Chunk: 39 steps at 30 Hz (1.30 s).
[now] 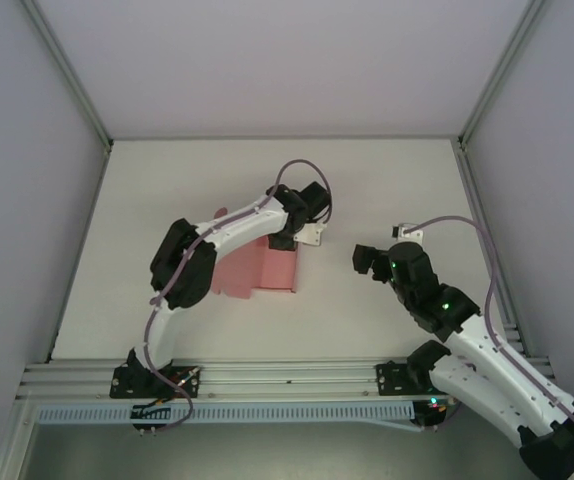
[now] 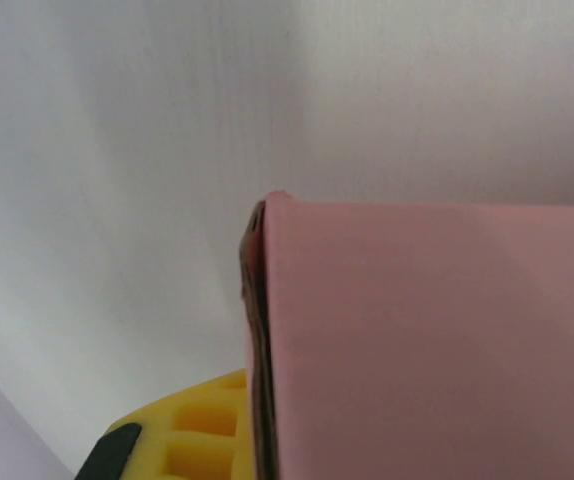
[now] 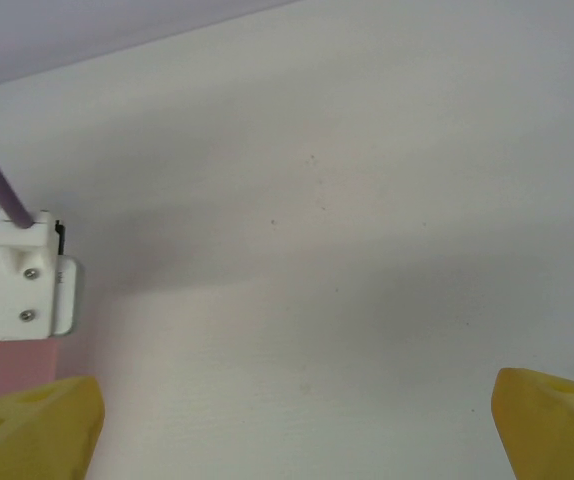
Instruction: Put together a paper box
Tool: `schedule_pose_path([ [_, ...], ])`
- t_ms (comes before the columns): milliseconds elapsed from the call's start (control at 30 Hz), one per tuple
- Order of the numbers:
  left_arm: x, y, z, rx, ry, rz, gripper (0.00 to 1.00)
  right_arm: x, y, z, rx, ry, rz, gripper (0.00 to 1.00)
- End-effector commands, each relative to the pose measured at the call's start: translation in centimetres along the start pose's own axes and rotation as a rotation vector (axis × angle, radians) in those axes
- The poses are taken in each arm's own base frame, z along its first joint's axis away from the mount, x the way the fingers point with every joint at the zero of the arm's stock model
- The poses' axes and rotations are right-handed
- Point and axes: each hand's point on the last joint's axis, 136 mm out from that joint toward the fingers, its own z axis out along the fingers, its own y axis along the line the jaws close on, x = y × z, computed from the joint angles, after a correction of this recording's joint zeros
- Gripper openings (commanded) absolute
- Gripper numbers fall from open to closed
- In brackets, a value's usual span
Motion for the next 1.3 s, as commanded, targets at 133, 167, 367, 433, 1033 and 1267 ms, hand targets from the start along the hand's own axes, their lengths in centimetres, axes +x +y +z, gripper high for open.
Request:
schedule_pose_path([
  [133,-1.1,0.4,2.4,-0.008,0.062,0.004,0.22,1.5,-1.6,0.8,0.069,0.032,0.007,1.0],
  [167,-1.3,0.5,2.4,-0.008,0.052,0.002,0.29,1.5,-1.7,0.8,0.071,0.033,0.005,1.0],
  [367,-2.0,1.1,-0.2,-0.009,-0.045,-0.013,0.55,1.4,-1.5,0.8,0.05,0.019,0.008,1.0],
  [433,-2.1,1.5,-1.3,-0.023,-0.078,-0.02,0.62,1.3,-1.1,0.8,0.028,0.016,0.003,1.0],
  [1033,8.0,10.6,-18.0,-0.336,-0.773,-1.303,1.0,1.3,10.7,6.6,-0.397,0.215,-0.414,0.98],
  [1267,17.1,4.9,-13.7,-0.186,-0.768,-1.763,1.0,3.6,15.3,13.5,-0.472,0.417,-0.569,0.91],
])
